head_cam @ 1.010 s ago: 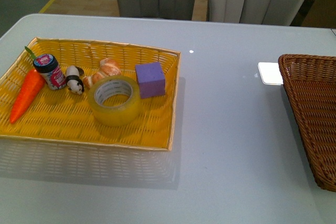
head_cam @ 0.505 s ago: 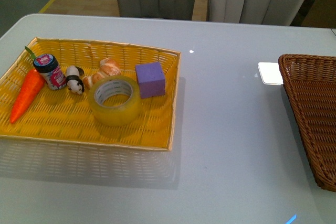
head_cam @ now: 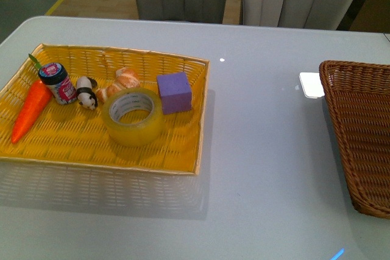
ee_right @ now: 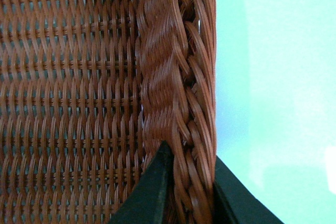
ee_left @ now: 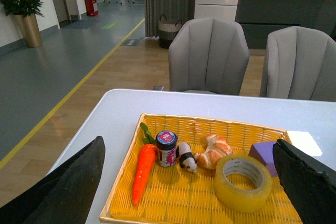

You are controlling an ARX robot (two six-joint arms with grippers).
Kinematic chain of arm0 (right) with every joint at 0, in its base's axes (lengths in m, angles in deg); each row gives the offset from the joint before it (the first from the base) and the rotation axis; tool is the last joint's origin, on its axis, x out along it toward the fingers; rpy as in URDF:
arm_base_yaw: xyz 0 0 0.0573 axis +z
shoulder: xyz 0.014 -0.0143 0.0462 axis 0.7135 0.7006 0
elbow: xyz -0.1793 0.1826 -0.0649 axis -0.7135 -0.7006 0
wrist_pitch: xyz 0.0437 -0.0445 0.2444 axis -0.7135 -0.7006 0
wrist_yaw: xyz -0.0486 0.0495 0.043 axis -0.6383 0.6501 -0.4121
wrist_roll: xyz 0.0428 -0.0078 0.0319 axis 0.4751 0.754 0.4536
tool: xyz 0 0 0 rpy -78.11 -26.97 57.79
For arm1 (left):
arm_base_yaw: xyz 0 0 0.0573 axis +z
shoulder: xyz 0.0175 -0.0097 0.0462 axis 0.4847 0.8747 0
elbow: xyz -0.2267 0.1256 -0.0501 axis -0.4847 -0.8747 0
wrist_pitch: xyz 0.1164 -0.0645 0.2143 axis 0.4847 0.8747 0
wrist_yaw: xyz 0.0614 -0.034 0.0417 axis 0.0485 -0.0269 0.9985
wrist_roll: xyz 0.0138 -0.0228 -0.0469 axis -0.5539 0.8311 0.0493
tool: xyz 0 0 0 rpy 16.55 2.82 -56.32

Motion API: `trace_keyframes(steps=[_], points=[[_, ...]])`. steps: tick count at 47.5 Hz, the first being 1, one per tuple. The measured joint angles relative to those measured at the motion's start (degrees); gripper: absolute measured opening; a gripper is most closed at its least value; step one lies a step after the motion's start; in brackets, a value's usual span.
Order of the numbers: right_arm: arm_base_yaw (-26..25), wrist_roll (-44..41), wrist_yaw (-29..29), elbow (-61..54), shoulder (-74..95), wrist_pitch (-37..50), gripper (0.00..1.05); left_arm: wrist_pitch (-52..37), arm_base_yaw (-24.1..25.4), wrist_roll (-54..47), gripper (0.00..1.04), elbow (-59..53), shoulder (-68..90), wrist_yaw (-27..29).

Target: Move tape to another basket

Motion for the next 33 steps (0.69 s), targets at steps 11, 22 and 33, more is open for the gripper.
trace_keyframes(steps=[11, 22, 33], points=[[3.67, 5.84, 0.50, -4.33, -1.95, 2.34, 0.06, 0.00, 0.00, 0.00, 0.96, 0.00, 0.00, 0.00], [11.69, 9.99, 1.05, -8.07, -2.89, 5.16, 0.05, 0.00, 0.00, 0.00, 0.96, 0.00, 0.00, 0.00], [16.50, 12.79, 0.61, -8.52, -2.97, 5.79, 0.05, 0.00, 0.00, 0.00, 0.96, 0.00, 0.00, 0.00]])
